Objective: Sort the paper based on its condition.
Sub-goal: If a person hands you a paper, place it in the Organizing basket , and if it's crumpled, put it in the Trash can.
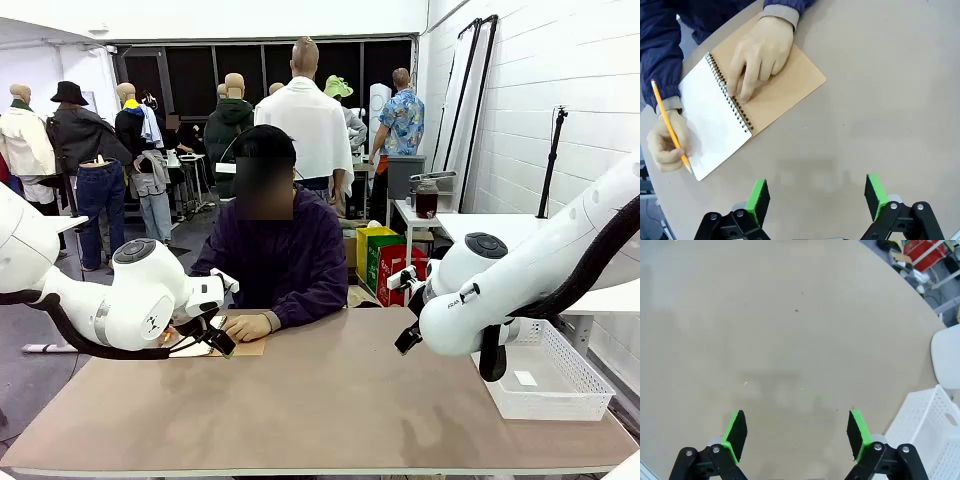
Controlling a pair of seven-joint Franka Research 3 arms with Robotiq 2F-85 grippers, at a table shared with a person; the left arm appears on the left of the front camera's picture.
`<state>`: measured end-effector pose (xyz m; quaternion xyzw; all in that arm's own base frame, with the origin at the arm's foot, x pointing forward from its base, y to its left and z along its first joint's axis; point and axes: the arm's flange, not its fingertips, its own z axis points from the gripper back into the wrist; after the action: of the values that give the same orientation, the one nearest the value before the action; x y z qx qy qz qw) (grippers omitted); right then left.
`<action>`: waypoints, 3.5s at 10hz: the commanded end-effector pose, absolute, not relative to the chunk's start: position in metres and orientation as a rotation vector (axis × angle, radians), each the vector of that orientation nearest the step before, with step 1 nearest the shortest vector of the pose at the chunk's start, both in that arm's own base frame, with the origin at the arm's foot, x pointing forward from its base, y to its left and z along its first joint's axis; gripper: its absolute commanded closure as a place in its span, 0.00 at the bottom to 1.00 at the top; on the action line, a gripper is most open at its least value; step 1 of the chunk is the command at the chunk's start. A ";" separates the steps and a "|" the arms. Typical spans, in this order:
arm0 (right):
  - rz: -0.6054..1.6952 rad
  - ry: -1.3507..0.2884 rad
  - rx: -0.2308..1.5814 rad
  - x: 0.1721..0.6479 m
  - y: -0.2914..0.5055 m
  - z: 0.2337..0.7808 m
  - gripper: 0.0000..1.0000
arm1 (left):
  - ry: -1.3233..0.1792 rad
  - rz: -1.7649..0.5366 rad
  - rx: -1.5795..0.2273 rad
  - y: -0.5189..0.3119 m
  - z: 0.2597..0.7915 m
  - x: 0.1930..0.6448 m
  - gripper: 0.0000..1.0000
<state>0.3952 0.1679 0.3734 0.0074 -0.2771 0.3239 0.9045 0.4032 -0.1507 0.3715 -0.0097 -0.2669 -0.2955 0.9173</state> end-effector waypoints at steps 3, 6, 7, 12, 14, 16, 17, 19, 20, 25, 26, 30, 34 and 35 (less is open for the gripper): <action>0.669 -0.573 0.015 0.395 0.168 0.373 0.00 | -0.549 -0.608 -0.020 -0.151 0.372 0.403 0.00; 0.669 -0.573 0.015 0.395 0.168 0.373 0.00 | -0.549 -0.608 -0.020 -0.151 0.372 0.403 0.00; 0.669 -0.573 0.015 0.395 0.168 0.373 0.00 | -0.549 -0.608 -0.020 -0.151 0.372 0.403 0.00; 0.669 -0.573 0.015 0.395 0.168 0.373 0.00 | -0.549 -0.608 -0.020 -0.151 0.372 0.403 0.00; 0.669 -0.573 0.015 0.395 0.168 0.373 0.00 | -0.549 -0.608 -0.020 -0.151 0.372 0.403 0.00; 0.669 -0.573 0.015 0.395 0.168 0.373 0.00 | -0.549 -0.608 -0.020 -0.151 0.372 0.403 0.00; 0.671 -0.573 0.014 0.395 0.168 0.373 0.00 | -0.549 -0.611 -0.019 -0.152 0.371 0.403 0.00; 0.666 -0.586 0.093 0.389 0.161 0.402 0.00 | -0.555 -0.577 -0.015 -0.150 0.401 0.400 0.00; 0.666 -0.602 0.102 0.387 0.158 0.421 0.00 | -0.553 -0.567 -0.032 -0.151 0.419 0.397 0.00; 0.716 -0.679 0.140 0.366 0.147 0.495 0.00 | -0.525 -0.576 -0.064 -0.164 0.494 0.378 0.00; 0.733 -0.692 0.138 0.360 0.145 0.506 0.00 | -0.536 -0.571 -0.071 -0.163 0.506 0.373 0.00; 0.781 -0.718 0.161 0.346 0.138 0.528 0.00 | -0.592 -0.565 -0.074 -0.157 0.536 0.352 0.00; 0.800 -0.703 0.157 0.347 0.141 0.526 0.00 | -0.633 -0.524 -0.085 -0.144 0.543 0.346 0.00; 0.803 -0.704 0.146 0.347 0.142 0.526 0.00 | -0.635 -0.520 -0.089 -0.142 0.542 0.347 0.00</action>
<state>0.3456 0.1434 0.5293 0.0580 -0.3401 0.3686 0.8632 0.3494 -0.1454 0.5468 -0.0333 -0.3018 -0.2715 0.9133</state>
